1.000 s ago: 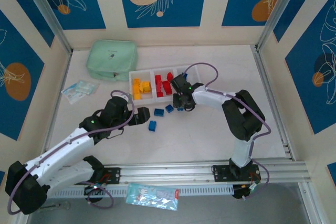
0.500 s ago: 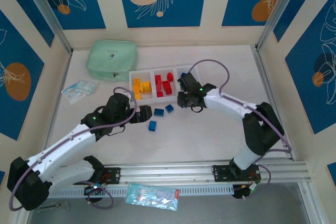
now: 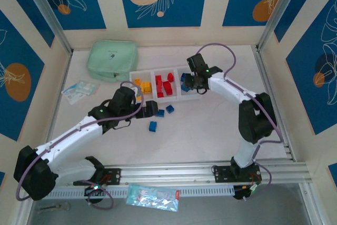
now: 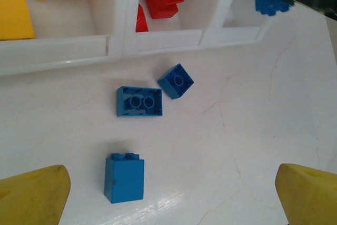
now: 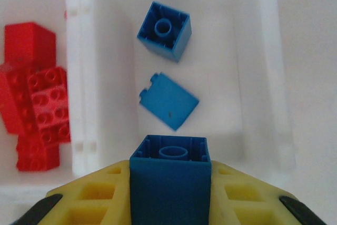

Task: Sort the legos into containers by color
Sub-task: Place the lego in the container.

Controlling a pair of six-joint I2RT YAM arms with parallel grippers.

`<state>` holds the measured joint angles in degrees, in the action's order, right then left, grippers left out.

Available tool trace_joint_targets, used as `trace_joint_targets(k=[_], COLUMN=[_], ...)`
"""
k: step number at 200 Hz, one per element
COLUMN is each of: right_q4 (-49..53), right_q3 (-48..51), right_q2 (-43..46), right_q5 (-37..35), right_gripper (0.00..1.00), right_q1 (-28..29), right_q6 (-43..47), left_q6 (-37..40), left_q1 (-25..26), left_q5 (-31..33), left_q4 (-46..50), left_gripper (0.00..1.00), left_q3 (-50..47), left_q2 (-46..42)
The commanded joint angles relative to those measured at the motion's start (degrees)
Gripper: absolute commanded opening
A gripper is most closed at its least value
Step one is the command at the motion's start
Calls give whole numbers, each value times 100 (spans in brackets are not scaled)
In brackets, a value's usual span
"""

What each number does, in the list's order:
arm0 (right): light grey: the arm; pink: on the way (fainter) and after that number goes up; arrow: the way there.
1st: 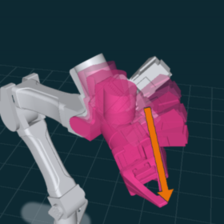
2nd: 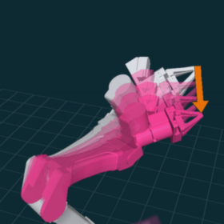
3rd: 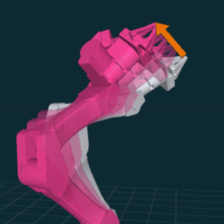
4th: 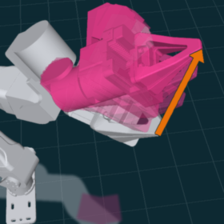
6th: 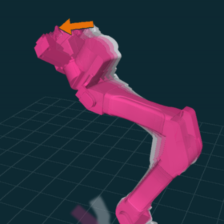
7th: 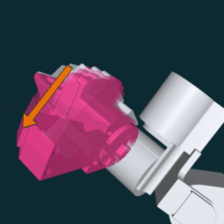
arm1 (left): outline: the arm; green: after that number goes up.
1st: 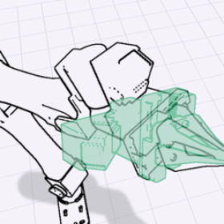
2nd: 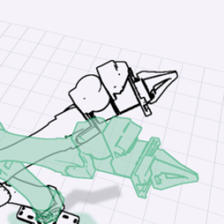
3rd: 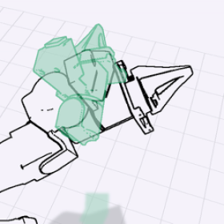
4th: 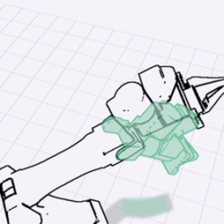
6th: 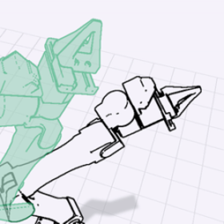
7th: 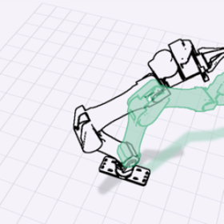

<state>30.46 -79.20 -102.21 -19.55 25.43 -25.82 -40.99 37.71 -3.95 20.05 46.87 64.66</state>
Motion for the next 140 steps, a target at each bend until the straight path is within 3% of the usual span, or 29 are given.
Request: trace_joint_targets(k=[1, 48, 77, 113, 140], right_q4=[119, 439, 603, 514, 479], right_q3=[-538, -1713, -2079, -1977, -1784], right_q2=[-476, -1446, -1768, -1576, -1235], right_q5=[-139, -315, -390, -304, -299], right_gripper=[28, 28, 34, 46, 50], right_q1=[-129, -327, -371, -359, -318], right_q6=[303, 478, 532, 559, 561], left_q6=[173, 259, 290, 324, 312], left_q1=[-56, -71, -95, -114, -128], left_q5=[-64, -27, -64, -77, -98], left_q4=[-124, -159, -164, -132, -158], left_gripper=[99, 99, 99, 99, 99], left_q3=[281, 494, 550, 608, 630], left_q2=[119, 272, 323, 335, 323])
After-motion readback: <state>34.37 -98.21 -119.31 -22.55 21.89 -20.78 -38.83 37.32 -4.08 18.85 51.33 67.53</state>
